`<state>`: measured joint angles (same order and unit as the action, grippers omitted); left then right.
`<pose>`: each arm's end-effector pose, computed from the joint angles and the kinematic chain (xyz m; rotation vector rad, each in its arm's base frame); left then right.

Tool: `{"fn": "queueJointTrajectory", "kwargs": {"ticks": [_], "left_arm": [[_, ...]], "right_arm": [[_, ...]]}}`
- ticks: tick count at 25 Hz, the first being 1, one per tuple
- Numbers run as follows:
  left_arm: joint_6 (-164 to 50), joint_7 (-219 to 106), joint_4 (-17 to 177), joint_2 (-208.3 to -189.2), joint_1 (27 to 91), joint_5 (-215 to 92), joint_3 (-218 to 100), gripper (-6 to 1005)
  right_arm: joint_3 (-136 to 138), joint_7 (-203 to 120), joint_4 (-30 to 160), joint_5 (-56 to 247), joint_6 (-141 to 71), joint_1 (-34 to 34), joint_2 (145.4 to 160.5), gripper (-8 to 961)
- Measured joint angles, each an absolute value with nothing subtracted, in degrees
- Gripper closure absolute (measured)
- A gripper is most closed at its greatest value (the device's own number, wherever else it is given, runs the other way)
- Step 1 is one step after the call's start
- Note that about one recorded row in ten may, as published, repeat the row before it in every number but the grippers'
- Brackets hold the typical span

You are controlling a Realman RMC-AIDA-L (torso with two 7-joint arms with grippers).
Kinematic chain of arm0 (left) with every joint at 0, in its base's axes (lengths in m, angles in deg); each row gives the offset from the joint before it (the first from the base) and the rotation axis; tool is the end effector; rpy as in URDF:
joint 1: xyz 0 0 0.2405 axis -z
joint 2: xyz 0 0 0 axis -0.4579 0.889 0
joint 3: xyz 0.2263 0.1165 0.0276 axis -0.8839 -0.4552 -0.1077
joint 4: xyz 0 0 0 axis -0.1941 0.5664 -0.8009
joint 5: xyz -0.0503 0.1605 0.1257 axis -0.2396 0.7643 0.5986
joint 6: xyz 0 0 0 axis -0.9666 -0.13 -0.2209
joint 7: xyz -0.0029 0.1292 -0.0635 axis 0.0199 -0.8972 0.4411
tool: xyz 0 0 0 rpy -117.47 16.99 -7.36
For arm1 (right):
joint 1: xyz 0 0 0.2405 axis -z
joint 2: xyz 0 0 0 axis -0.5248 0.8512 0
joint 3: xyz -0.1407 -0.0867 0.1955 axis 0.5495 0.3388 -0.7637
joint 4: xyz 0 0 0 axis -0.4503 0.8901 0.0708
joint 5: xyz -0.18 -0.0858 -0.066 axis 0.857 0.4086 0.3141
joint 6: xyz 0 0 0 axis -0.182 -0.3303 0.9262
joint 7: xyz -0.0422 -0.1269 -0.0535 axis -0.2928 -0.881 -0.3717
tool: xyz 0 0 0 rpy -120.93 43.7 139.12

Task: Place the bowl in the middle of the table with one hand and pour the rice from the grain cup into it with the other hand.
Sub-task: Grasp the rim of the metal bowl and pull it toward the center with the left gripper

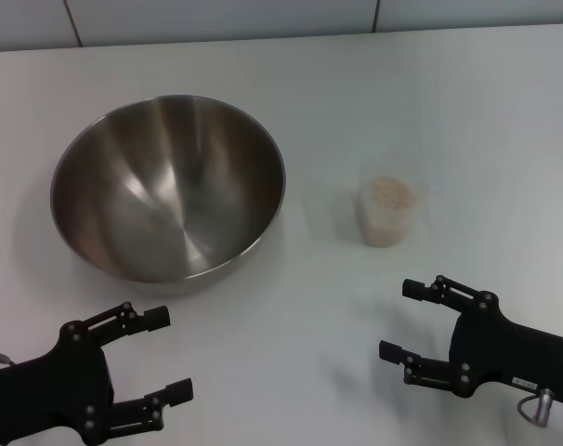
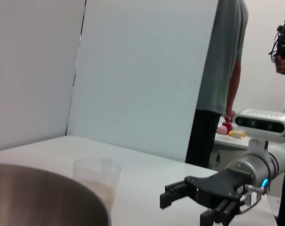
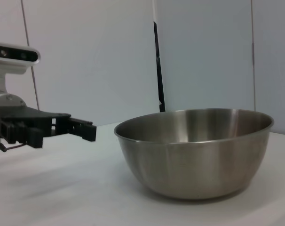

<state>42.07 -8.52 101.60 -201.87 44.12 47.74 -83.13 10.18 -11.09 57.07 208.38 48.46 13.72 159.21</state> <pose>-0.3146 0.2037 -0.0162 -2.7402 -0.4159 -0.9893 0.3299 0.2098 -0.0554 -2.5584 0.3942 0.8138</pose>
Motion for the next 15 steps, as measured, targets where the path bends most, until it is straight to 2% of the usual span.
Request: {"fn": "queueJointTrajectory", "kwargs": {"ticks": [8, 15], "left_arm": [[43.7, -8.6, 101.3, -202.31, 45.1, 40.2, -79.4, 159], [34.2, -9.3, 98.2, -202.36, 47.9, 27.2, -72.0, 159]], "right_arm": [[9.9, -11.2, 57.2, 208.3, 48.6, 13.6, 159.26, 126], [9.7, -11.2, 57.2, 208.2, 48.7, 13.6, 159.34, 126]]}}
